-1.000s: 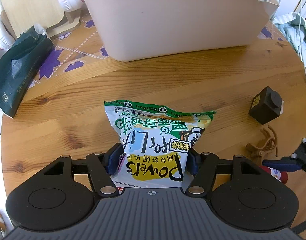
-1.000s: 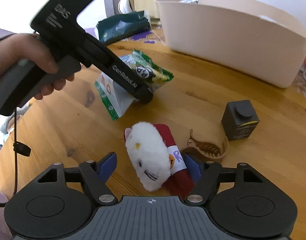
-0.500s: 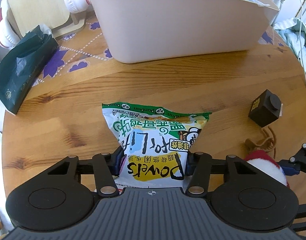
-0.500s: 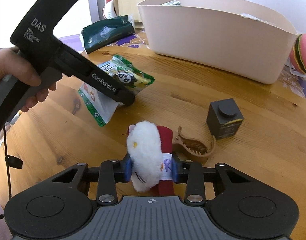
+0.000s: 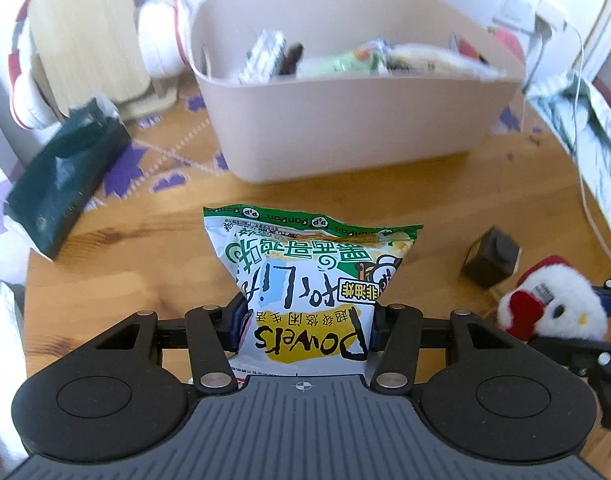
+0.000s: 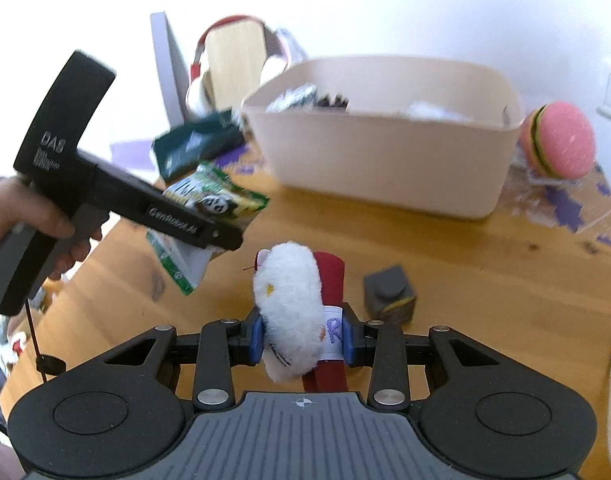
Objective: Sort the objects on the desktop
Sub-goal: 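Carry the bag and plush toy over the basket and open both grippers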
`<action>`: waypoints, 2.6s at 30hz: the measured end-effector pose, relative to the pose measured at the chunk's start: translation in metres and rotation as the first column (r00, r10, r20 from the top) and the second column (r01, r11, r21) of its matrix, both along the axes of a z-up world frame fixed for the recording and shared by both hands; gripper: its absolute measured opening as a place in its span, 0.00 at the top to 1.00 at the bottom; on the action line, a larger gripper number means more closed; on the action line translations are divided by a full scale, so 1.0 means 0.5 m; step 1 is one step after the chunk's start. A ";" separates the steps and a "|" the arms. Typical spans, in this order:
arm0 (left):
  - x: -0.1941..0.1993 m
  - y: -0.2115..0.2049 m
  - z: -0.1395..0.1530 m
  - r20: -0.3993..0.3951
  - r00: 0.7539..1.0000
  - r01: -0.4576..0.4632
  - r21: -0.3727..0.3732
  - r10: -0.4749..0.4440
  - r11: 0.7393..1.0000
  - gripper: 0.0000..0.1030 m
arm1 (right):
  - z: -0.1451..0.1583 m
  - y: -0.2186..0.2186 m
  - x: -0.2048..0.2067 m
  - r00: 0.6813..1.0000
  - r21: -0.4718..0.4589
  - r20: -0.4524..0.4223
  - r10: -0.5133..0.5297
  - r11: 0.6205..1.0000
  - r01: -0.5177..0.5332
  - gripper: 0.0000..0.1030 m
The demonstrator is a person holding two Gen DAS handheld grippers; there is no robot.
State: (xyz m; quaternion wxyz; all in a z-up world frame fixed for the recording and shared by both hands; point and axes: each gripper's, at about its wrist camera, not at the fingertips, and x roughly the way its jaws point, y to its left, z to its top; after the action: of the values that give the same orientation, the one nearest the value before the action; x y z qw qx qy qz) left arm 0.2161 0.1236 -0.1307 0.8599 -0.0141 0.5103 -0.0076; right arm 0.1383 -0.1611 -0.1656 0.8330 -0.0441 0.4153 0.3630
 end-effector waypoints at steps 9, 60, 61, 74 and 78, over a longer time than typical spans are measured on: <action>0.017 0.022 0.078 0.074 0.997 -0.007 -0.022 0.009 1.000 0.48 | 0.087 -0.017 0.056 0.993 0.054 0.103 -0.049 0.998 0.044 0.67; 0.314 -0.049 0.097 0.116 0.992 -0.060 0.116 0.047 0.991 0.46 | 0.058 0.141 0.399 0.968 -0.109 0.221 -0.116 0.984 0.143 0.65; 0.314 -0.048 0.097 0.113 0.993 -0.059 0.116 0.046 0.992 0.46 | 0.056 0.141 0.400 0.970 -0.109 0.215 -0.118 0.984 0.143 0.65; 0.272 -0.024 0.110 0.100 0.992 -0.077 0.049 0.072 0.996 0.33 | 0.090 0.104 0.352 0.957 -0.054 0.258 -0.136 0.986 0.155 0.12; 0.257 -0.024 0.131 0.129 0.989 -0.073 0.048 0.066 0.996 0.31 | 0.107 0.084 0.326 0.950 -0.028 0.273 -0.151 0.986 0.165 0.07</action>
State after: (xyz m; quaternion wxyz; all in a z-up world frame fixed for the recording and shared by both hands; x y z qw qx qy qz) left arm 0.3446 0.1117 -0.0653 0.8904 -0.0087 0.4537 0.0347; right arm 0.3013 -0.1193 -0.1119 0.9068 -0.0810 0.3091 0.2750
